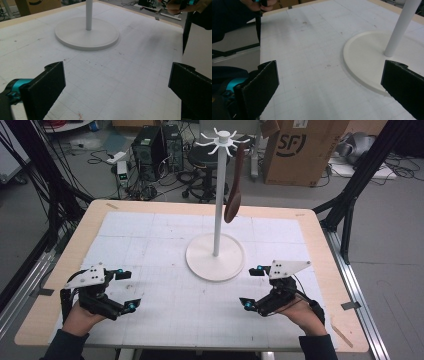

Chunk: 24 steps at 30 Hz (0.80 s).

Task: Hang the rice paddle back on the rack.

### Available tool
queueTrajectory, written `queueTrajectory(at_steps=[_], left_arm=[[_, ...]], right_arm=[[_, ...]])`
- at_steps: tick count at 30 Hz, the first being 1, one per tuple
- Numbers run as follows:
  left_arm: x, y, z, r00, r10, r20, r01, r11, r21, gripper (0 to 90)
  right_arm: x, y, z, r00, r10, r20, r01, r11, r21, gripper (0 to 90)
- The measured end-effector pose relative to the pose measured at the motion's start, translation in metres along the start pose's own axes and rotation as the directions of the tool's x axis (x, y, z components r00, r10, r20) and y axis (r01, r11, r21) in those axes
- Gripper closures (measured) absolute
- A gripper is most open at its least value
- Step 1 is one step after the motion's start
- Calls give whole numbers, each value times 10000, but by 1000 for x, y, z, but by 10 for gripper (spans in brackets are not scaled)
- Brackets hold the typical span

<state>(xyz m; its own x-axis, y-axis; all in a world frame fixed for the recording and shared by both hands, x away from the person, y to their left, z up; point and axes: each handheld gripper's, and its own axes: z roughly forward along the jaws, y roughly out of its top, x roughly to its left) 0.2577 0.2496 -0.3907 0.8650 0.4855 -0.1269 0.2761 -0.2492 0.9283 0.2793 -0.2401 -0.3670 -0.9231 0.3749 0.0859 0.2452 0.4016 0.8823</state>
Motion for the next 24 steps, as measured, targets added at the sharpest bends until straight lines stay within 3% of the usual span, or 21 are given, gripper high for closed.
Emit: queueTrajectory(at_steps=[14, 20, 24], left_arm=[[1, -1, 2, 10000, 2, 91, -2, 10000, 17, 17], [1, 0, 1, 10000, -1, 89, 1, 10000, -34, 16], [1, 0, 1, 10000, 0, 92, 1, 10000, -59, 16]], right_arm=[[10, -5, -1, 9992, -147, 381, 140, 9997, 191, 3], [10, -9, 0, 9994, 162, 312, -162, 9999, -3, 3], [9, -11, 1, 9991, 105, 402, -106, 9999, 29, 3]])
